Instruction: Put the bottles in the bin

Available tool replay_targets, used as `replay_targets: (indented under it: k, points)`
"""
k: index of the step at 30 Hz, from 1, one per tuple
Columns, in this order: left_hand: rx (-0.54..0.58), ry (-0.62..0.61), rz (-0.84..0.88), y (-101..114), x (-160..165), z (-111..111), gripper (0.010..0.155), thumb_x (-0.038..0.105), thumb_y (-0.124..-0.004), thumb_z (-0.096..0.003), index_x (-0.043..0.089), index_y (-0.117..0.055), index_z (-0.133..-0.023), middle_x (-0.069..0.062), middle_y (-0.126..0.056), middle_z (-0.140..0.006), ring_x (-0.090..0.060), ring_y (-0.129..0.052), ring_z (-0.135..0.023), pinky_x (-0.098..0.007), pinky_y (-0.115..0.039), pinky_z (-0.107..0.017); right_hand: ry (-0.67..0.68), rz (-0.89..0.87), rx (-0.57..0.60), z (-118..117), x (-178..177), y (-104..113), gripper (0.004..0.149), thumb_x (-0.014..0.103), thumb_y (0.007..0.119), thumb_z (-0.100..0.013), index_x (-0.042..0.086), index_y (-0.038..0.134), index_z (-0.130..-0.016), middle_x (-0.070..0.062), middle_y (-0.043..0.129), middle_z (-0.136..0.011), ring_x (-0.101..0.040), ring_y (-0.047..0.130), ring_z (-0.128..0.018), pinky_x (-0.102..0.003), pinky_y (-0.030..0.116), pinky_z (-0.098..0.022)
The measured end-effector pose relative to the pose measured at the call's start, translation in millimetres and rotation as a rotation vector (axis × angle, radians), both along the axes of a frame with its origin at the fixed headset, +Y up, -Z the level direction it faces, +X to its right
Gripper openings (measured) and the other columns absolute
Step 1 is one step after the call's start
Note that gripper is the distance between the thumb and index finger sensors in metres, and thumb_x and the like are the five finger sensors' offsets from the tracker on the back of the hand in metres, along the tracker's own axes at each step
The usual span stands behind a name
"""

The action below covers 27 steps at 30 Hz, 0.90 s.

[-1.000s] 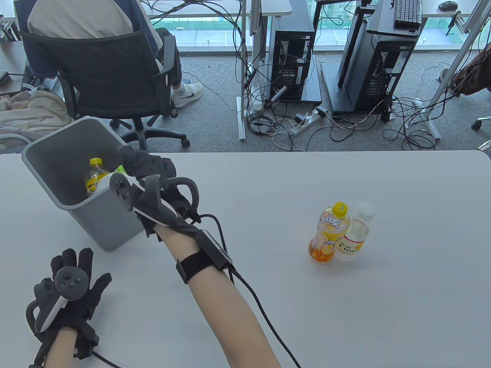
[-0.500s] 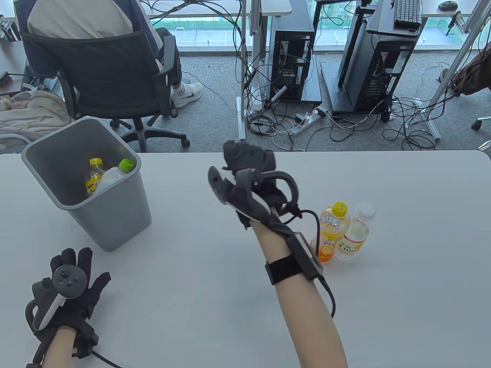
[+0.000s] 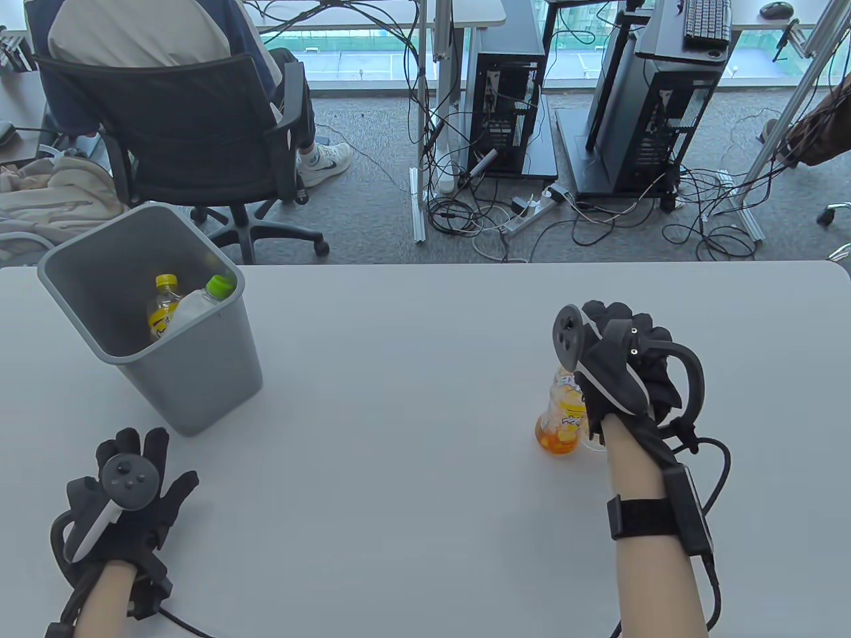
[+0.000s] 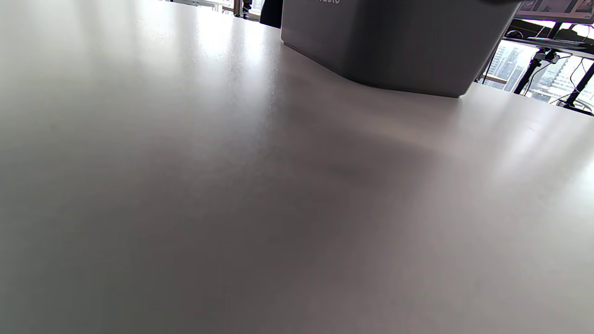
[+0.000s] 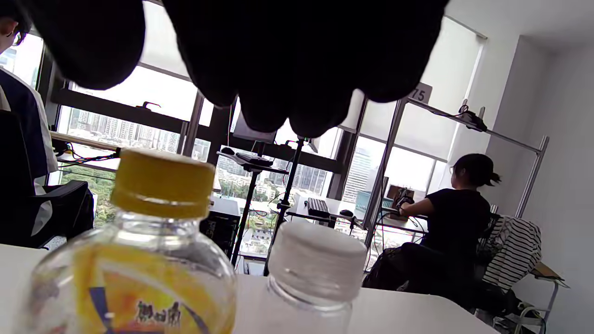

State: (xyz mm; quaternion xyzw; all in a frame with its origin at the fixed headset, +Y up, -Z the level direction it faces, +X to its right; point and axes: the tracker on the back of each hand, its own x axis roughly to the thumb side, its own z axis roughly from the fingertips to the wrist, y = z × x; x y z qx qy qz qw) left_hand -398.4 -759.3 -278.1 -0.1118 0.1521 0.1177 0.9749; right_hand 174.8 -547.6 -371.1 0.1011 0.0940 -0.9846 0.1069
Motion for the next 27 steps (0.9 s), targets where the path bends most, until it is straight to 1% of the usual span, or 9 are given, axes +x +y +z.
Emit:
replay_targets:
  k: [3, 5, 9, 13, 15, 18, 20, 24, 27]
  points:
    - [-0.017, -0.006, -0.008, -1.7, 1.4, -1.0, 0.085, 0.074, -0.052, -0.0484, 0.042, -0.011, -0.115, 0.003, 0.002, -0.127, -0.030, 0.000, -0.122, -0.067, -0.020, -0.085, 0.054, -0.022, -0.068, 4.7, 5.5, -7.7, 0.062, 0.061, 0.072, -0.043, 0.033, 0.071, -0.099, 0.001, 0.083, -0.098, -0.027, 0.085, -0.081, -0.048, 0.071, -0.069]
    - [-0.028, -0.010, -0.014, -2.6, 2.3, -2.0, 0.085, 0.074, -0.051, -0.0484, 0.042, -0.011, -0.115, 0.003, 0.002, -0.127, -0.030, 0.000, -0.122, -0.067, -0.020, -0.085, 0.067, 0.003, -0.077, 6.9, 4.4, -11.3, 0.064, 0.062, 0.071, -0.042, 0.033, 0.071, -0.099, 0.001, 0.083, -0.097, -0.027, 0.085, -0.081, -0.048, 0.070, -0.069]
    - [-0.042, -0.017, -0.024, -4.0, 3.9, -3.4, 0.084, 0.075, -0.051, -0.0487, 0.042, -0.010, -0.115, 0.003, 0.003, -0.127, -0.030, 0.001, -0.122, -0.067, -0.019, -0.086, 0.082, 0.078, -0.113, 6.9, -3.9, -18.1, 0.063, 0.059, 0.076, -0.041, 0.033, 0.069, -0.099, 0.003, 0.084, -0.095, -0.025, 0.086, -0.079, -0.047, 0.071, -0.068]
    - [-0.047, -0.017, -0.026, -3.7, 4.4, -3.4, 0.084, 0.075, -0.051, -0.0486, 0.042, -0.010, -0.115, 0.003, 0.003, -0.127, -0.030, 0.001, -0.122, -0.067, -0.019, -0.086, 0.083, 0.154, -0.108, 4.3, -11.6, -21.7, 0.063, 0.055, 0.081, -0.040, 0.033, 0.068, -0.098, 0.004, 0.086, -0.090, -0.021, 0.089, -0.074, -0.045, 0.074, -0.066]
    - [-0.042, -0.014, -0.021, -3.5, 3.5, -3.3, 0.084, 0.075, -0.051, -0.0486, 0.042, -0.010, -0.115, 0.003, 0.003, -0.127, -0.030, 0.001, -0.122, -0.067, -0.020, -0.086, 0.081, 0.155, -0.115, 2.6, -13.8, -22.9, 0.064, 0.054, 0.082, -0.040, 0.034, 0.068, -0.099, 0.004, 0.086, -0.089, -0.021, 0.089, -0.073, -0.045, 0.074, -0.066]
    - [-0.039, -0.011, -0.014, -3.3, 2.6, -3.0, 0.085, 0.075, -0.051, -0.0485, 0.042, -0.011, -0.115, 0.003, 0.003, -0.127, -0.030, 0.001, -0.122, -0.067, -0.020, -0.086, 0.064, 0.177, -0.120, -0.1, -17.2, -25.5, 0.061, 0.052, 0.081, -0.042, 0.035, 0.068, -0.098, 0.003, 0.087, -0.088, -0.021, 0.090, -0.072, -0.045, 0.075, -0.065]
    - [-0.037, -0.011, -0.011, -3.2, 2.3, -3.2, 0.085, 0.074, -0.051, -0.0486, 0.042, -0.011, -0.115, 0.003, 0.003, -0.127, -0.030, 0.001, -0.122, -0.067, -0.020, -0.086, 0.045, 0.207, -0.141, -1.6, -20.4, -25.6, 0.060, 0.052, 0.080, -0.043, 0.035, 0.068, -0.099, 0.003, 0.087, -0.088, -0.021, 0.090, -0.072, -0.045, 0.075, -0.064]
    - [-0.029, -0.012, -0.009, -3.5, 1.6, -3.6, 0.085, 0.075, -0.051, -0.0484, 0.042, -0.011, -0.115, 0.003, 0.002, -0.127, -0.030, 0.000, -0.122, -0.067, -0.020, -0.086, 0.053, 0.209, -0.164, -2.8, -27.3, -22.3, 0.059, 0.050, 0.081, -0.042, 0.034, 0.068, -0.097, 0.003, 0.088, -0.087, -0.021, 0.091, -0.070, -0.045, 0.076, -0.063]
    - [-0.025, -0.012, -0.005, -3.7, 1.0, -4.0, 0.085, 0.075, -0.051, -0.0485, 0.042, -0.011, -0.115, 0.003, 0.002, -0.127, -0.030, 0.000, -0.122, -0.067, -0.020, -0.086, 0.071, 0.200, -0.134, -3.9, -35.5, -18.0, 0.059, 0.050, 0.082, -0.042, 0.032, 0.068, -0.097, 0.002, 0.088, -0.086, -0.021, 0.091, -0.070, -0.045, 0.076, -0.063]
